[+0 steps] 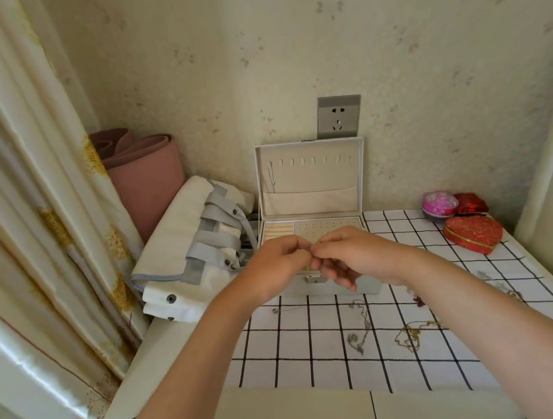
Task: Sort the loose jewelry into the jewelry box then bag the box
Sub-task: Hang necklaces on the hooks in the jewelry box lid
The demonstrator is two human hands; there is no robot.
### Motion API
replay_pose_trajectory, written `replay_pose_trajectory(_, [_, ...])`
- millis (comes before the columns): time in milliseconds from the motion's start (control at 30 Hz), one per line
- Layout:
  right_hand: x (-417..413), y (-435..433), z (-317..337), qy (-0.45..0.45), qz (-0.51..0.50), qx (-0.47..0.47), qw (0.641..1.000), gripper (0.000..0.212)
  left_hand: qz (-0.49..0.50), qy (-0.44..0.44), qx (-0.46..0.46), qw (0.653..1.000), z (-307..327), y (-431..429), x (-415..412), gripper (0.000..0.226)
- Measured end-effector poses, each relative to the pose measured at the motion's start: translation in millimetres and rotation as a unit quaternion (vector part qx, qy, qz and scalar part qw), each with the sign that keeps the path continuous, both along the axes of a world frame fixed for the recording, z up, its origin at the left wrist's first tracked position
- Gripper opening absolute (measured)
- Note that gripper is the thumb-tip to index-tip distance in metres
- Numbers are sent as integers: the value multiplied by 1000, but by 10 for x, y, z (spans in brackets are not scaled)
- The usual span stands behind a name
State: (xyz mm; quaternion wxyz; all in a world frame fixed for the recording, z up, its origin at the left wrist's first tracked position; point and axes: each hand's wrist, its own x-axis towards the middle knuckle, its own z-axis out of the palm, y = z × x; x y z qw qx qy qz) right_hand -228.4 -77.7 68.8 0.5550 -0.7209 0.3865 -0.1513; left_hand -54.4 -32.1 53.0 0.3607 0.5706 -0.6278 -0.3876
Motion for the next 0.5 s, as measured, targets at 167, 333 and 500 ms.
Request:
replay_pose_trajectory(167, [-68, -65, 152, -44, -17, -6, 999, 29, -9, -14, -29, 999, 237, -27, 110, 13])
replay_pose_trajectory(333, [-75, -209, 312, -123, -54, 22, 991, 26, 14, 80, -35, 996, 419, -134, 200, 19])
replay_pose_trajectory(500, [29, -411, 534, -152, -86, -8, 985, 21, 31, 190, -37, 980, 570, -396, 280, 24])
